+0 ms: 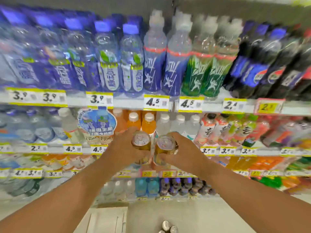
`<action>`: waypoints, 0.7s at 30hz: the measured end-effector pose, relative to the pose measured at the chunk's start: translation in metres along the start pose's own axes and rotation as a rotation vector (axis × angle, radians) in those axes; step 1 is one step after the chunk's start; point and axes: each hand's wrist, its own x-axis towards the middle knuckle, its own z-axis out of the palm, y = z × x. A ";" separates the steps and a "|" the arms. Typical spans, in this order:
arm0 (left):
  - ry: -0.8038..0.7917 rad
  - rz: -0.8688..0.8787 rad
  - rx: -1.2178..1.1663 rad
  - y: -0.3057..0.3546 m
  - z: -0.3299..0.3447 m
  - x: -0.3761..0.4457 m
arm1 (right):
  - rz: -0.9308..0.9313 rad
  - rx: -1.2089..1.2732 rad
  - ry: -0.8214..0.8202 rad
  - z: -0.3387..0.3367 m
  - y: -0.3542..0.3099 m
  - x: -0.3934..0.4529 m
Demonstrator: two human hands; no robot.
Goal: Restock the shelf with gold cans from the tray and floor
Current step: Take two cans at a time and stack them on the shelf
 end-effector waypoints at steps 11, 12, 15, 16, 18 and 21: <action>0.147 0.106 0.004 0.152 -0.144 0.005 | -0.158 -0.108 0.202 -0.099 -0.169 0.002; 0.166 0.126 0.006 0.164 -0.158 0.006 | -0.170 -0.114 0.205 -0.108 -0.184 0.003; 0.193 0.191 0.042 0.202 -0.199 0.005 | -0.204 -0.174 0.219 -0.136 -0.231 0.003; 0.210 0.200 0.045 0.215 -0.213 0.004 | -0.213 -0.160 0.223 -0.145 -0.246 0.001; 0.248 0.229 0.061 0.243 -0.241 0.001 | -0.240 -0.130 0.245 -0.161 -0.273 0.004; 0.303 0.269 0.112 0.282 -0.276 0.002 | -0.264 -0.138 0.292 -0.182 -0.310 0.010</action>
